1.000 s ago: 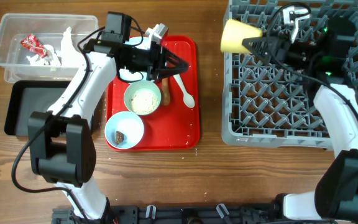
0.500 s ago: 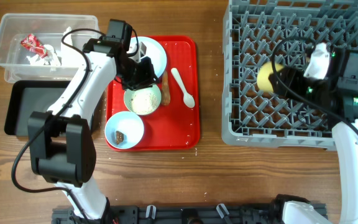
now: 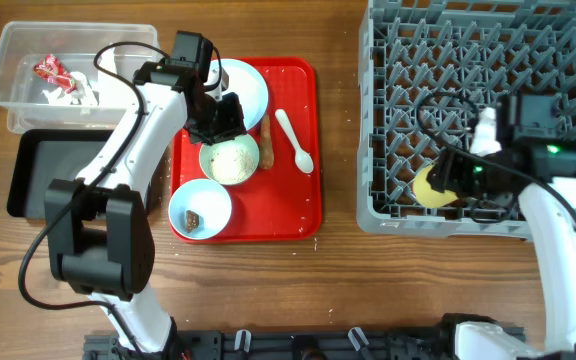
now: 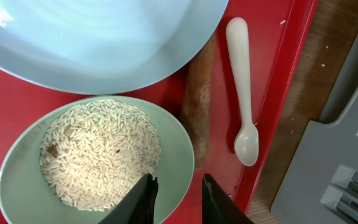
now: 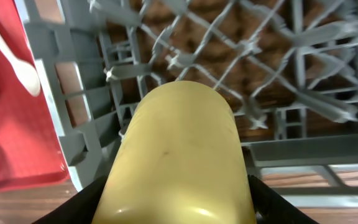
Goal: Sort waste into correct bins and load items into the dishwasher rack
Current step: 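Lower the yellow cup into the grey rack and open the right gripper, then grasp the light-green rice bowl with the left gripper and lift it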
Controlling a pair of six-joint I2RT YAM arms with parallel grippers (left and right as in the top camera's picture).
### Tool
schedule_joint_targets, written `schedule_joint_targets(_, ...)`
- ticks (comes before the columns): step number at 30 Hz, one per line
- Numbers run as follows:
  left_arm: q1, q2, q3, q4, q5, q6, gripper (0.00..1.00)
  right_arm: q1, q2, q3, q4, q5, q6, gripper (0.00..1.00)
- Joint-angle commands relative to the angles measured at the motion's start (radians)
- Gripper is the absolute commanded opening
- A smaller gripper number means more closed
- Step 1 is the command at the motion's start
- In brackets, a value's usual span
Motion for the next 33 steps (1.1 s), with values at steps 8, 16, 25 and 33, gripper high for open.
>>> schedule_joint_targets(8, -0.003, -0.018, 0.004, -0.031, -0.017, 0.043, 0.25, 0.045, 0.188, 0.005, 0.016, 0.050, 0.043, 0.71)
schedule_joint_targets(16, -0.003, -0.018, 0.004, -0.034, -0.016, 0.043, 0.54, 0.045, 0.183, 0.263, 0.008, -0.048, 0.040, 0.85)
schedule_joint_targets(25, -0.016, -0.018, 0.004, -0.090, -0.016, 0.065, 0.52, 0.192, 0.208, 0.478, 0.196, -0.148, 0.062, 0.85)
schedule_joint_targets(33, -0.221, -0.016, -0.098, 0.002, -0.327, 0.195, 0.46, 0.198, 0.239, 0.478, 0.218, -0.124, 0.066, 0.85)
